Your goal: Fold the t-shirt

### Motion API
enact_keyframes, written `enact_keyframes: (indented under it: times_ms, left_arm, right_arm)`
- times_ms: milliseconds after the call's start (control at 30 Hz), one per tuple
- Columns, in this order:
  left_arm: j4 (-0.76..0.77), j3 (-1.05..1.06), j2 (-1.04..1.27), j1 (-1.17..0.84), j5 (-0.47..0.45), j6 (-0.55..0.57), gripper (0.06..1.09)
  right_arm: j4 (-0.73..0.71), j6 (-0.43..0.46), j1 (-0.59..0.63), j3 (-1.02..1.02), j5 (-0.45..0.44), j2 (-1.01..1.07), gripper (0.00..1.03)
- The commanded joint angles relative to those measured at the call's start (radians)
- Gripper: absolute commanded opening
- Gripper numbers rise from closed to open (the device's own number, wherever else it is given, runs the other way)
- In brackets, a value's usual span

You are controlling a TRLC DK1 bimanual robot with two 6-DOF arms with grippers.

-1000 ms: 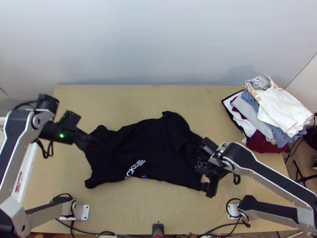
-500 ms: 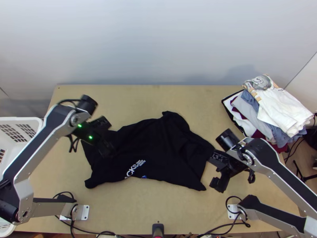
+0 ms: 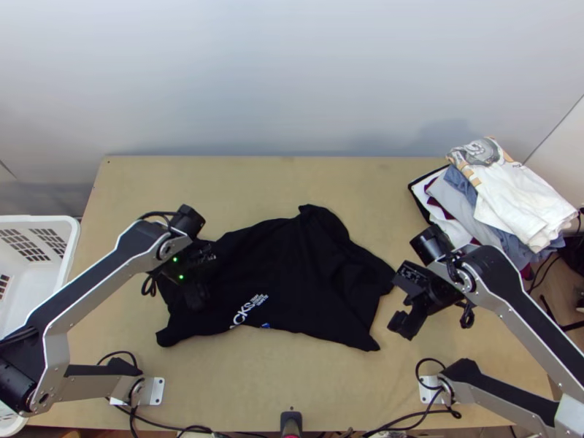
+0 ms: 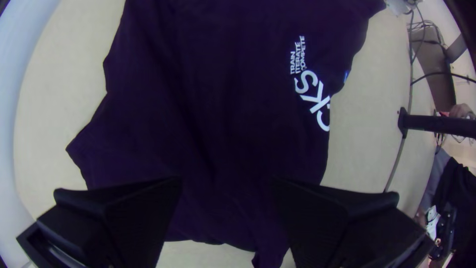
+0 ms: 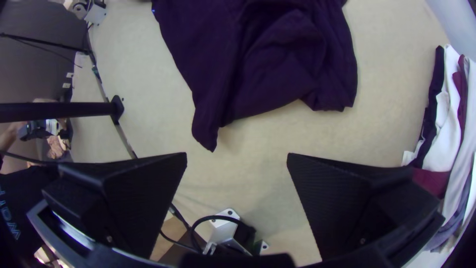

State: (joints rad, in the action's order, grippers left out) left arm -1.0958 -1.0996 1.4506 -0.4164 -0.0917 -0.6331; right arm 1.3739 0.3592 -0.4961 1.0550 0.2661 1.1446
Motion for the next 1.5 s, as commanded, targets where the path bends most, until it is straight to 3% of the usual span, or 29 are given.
enact_keyframes:
  times_ms: [0,133,233,533,1067,1467]
  left_arm:
    - [0.054,0.061,-0.012,-0.030,0.024,-0.005,0.91]
    - [0.085,0.070,-0.013,-0.036,0.024,0.001,0.91]
    - [0.113,0.066,-0.015,-0.036,0.024,0.016,0.84]
    - [0.123,-0.031,0.022,-0.025,0.023,0.049,0.84]
    - [0.020,-0.536,0.458,-0.125,-0.120,0.240,0.84]
    - [0.066,-0.548,0.588,-0.110,-0.118,0.260,0.84]
  right_arm:
    - [-0.010,-0.005,0.039,0.011,-0.001,0.007,0.93]
    - [-0.013,-0.005,0.045,0.011,-0.001,0.007,0.93]
    - [-0.021,-0.017,0.047,0.011,-0.001,0.010,0.93]
    - [-0.036,-0.032,0.047,0.005,-0.001,0.014,0.93]
    - [-0.039,-0.060,0.047,0.010,-0.001,0.009,0.93]
    - [-0.038,-0.072,0.079,-0.013,-0.001,-0.022,0.93]
